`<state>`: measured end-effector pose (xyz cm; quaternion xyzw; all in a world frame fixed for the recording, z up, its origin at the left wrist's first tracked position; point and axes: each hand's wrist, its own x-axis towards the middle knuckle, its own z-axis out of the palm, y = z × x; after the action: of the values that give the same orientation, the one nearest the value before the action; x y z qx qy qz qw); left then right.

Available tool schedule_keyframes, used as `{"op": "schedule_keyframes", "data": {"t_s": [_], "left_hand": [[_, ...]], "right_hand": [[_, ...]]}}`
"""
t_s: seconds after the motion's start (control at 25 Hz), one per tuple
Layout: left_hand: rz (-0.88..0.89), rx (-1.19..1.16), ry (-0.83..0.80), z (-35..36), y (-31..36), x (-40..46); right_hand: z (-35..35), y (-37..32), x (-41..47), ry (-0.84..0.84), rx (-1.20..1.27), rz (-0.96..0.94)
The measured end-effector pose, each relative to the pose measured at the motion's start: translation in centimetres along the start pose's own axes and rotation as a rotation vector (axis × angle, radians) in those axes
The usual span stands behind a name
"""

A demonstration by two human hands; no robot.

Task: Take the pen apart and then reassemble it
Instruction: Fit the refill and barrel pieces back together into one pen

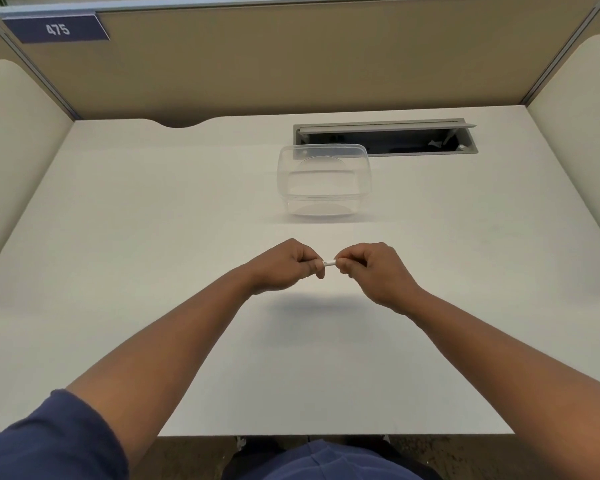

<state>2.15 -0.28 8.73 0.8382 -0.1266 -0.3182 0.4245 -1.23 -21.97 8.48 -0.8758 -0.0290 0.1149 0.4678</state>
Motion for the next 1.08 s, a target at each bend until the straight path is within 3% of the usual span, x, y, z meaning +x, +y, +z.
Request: {"op": "schedule_keyframes", "data": {"t_s": [0.2,0.28,0.4,0.56,0.68,0.8,0.96,1.0,1.08], "left_hand": [[-0.073,-0.178,-0.198,-1.2,0.1,0.2],[-0.085,-0.218,-0.244,-1.3,0.2,0.2],[-0.069,-0.208,-0.194,-1.0,0.7,0.0],[-0.035,-0.204,-0.043,-0.1,1.1,-0.2],[0.003,-0.133,0.044,0.5,1.2,-0.3],[0.031,0.206,0.142,1.0,1.2,0.0],[0.221,0.758,0.29,2.3,0.7,-0.1],[0.258,0.806,0.287,2.4,0.4,-0.2],[0.199,0.738,0.24,2.3,0.1,0.0]], "right_hand": [[-0.2,1.0,-0.2,0.137,-0.226,-0.558],[-0.2,1.2,-0.1,0.188,-0.33,-0.656],[0.2,1.2,0.0,0.273,-0.364,-0.654],[0.5,0.5,0.2,0.306,-0.321,-0.537],[0.2,-0.1,0.3,0.229,-0.301,-0.377],[0.1,-0.7,0.5,0.068,-0.249,-0.091],[-0.4,-1.0,0.9,-0.154,0.197,0.438],[-0.5,-0.9,0.8,-0.221,0.283,0.503],[-0.5,-0.4,0.6,-0.265,0.306,0.446]]}}
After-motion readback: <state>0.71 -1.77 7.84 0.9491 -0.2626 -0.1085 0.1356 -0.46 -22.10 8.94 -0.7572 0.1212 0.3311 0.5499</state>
